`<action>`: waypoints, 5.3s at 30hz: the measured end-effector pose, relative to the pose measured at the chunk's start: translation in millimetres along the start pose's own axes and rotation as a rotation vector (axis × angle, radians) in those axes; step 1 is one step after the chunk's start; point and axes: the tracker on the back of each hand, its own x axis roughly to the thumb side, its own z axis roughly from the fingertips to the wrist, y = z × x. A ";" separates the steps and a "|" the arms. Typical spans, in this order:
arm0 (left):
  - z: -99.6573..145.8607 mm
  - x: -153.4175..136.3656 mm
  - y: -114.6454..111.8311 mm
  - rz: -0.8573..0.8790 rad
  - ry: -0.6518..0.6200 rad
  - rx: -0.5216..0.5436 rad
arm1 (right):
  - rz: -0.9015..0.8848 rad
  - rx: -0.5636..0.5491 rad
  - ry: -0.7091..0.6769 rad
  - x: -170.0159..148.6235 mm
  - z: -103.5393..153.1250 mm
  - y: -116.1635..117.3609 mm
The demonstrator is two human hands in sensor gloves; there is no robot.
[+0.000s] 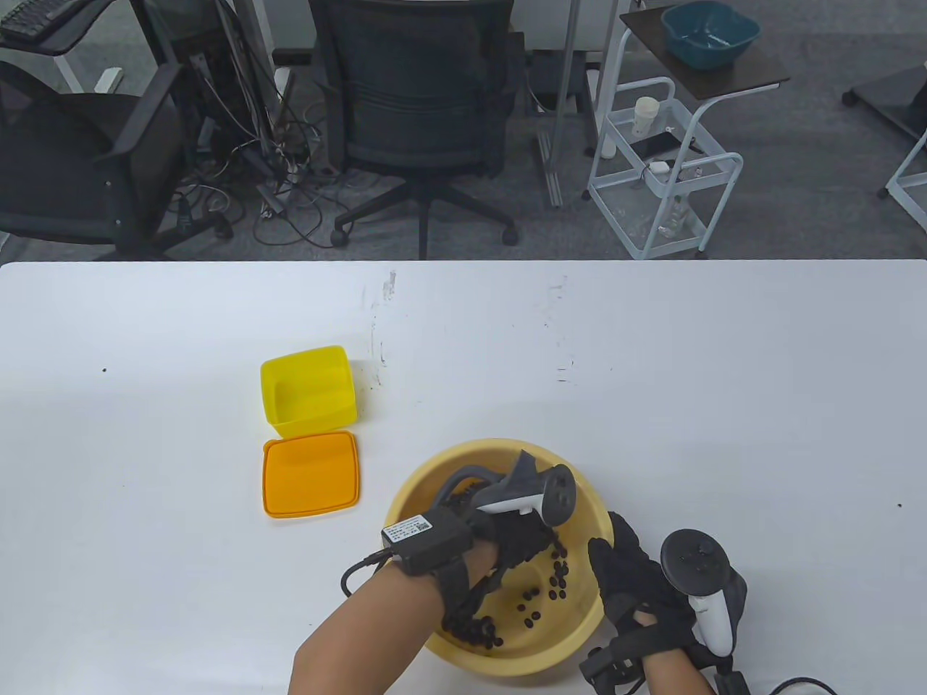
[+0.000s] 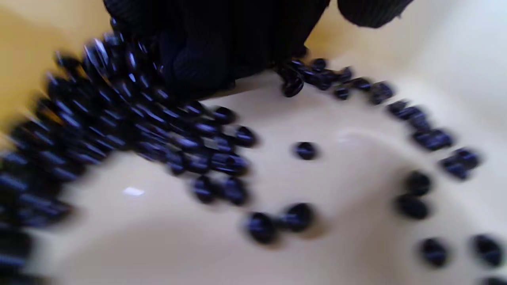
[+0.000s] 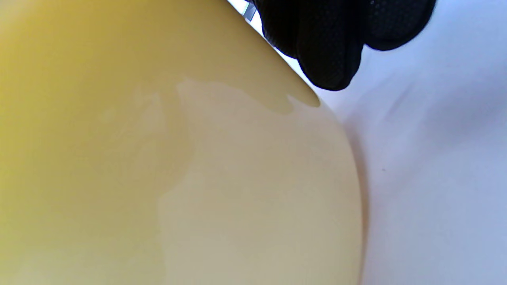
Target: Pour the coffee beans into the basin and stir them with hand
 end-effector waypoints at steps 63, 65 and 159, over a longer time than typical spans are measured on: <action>-5.9 0.8 -21.0 -0.293 0.142 -0.428 | 0.002 0.009 0.000 -0.5 -0.1 -0.1; -6.3 0.0 -23.7 -0.235 0.112 -0.483 | 0.002 0.009 0.001 -0.5 0.0 -0.1; 12.4 -0.4 -16.8 -0.116 0.190 -0.091 | -0.011 0.009 -0.003 -1.9 -0.2 0.9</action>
